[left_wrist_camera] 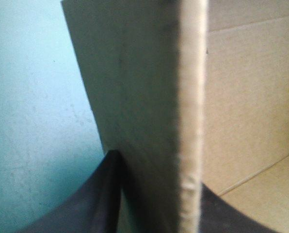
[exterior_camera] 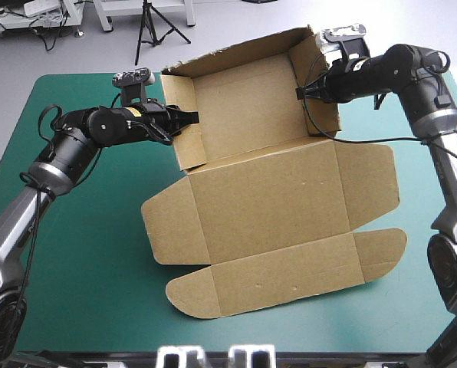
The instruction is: Fold the box
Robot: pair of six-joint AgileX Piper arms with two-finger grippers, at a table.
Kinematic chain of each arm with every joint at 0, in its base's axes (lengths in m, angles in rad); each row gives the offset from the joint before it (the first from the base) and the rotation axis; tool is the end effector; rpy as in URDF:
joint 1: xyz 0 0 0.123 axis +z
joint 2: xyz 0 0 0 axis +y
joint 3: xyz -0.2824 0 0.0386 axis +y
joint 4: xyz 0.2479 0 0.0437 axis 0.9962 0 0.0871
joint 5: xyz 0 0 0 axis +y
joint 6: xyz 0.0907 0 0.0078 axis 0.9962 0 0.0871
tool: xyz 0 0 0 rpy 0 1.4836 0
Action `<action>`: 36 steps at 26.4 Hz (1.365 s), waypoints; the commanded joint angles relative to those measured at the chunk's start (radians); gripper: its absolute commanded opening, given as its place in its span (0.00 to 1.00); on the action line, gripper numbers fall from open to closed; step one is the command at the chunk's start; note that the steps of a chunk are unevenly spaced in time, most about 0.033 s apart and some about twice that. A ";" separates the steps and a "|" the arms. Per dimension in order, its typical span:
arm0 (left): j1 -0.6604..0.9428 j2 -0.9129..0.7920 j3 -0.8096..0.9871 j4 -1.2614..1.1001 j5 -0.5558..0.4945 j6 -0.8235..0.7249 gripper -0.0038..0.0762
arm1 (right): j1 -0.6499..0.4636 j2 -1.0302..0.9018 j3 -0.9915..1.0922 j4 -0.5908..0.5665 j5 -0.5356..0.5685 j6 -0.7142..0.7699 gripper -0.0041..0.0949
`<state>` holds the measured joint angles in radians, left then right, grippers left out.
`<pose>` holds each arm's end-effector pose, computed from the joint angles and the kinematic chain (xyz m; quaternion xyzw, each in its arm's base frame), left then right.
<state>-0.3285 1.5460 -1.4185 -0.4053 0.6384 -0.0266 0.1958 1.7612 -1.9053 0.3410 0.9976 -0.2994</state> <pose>0.3281 -0.1345 0.3652 0.0399 0.8878 -0.2498 0.3845 0.3824 0.1019 0.4129 -0.1943 0.8863 0.1470 0.3939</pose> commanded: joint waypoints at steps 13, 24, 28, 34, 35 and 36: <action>-0.123 0.252 -0.404 0.202 0.439 -0.014 0.04 | 0.115 0.046 -0.027 -0.189 0.258 0.171 0.02; -0.138 0.397 -0.489 0.248 0.657 -0.017 0.04 | 0.115 0.064 0.003 -0.189 0.260 0.243 0.02; -0.174 0.431 -0.494 0.274 0.657 -0.019 0.04 | 0.115 0.067 0.088 -0.208 0.260 0.265 0.02; -0.204 0.447 -0.494 0.321 0.657 -0.032 0.04 | 0.115 0.067 0.207 -0.234 0.258 0.265 0.02; -0.204 0.447 -0.494 0.321 0.659 -0.032 0.04 | 0.115 0.067 0.211 -0.234 0.258 0.265 0.02; -0.204 0.447 -0.494 0.321 0.659 -0.036 0.04 | 0.115 0.067 0.211 -0.234 0.258 0.265 0.02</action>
<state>-0.5127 2.0535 -1.8782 -0.0521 1.2564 -0.0866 0.2927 1.8819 -1.6777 0.0257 1.2289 0.0000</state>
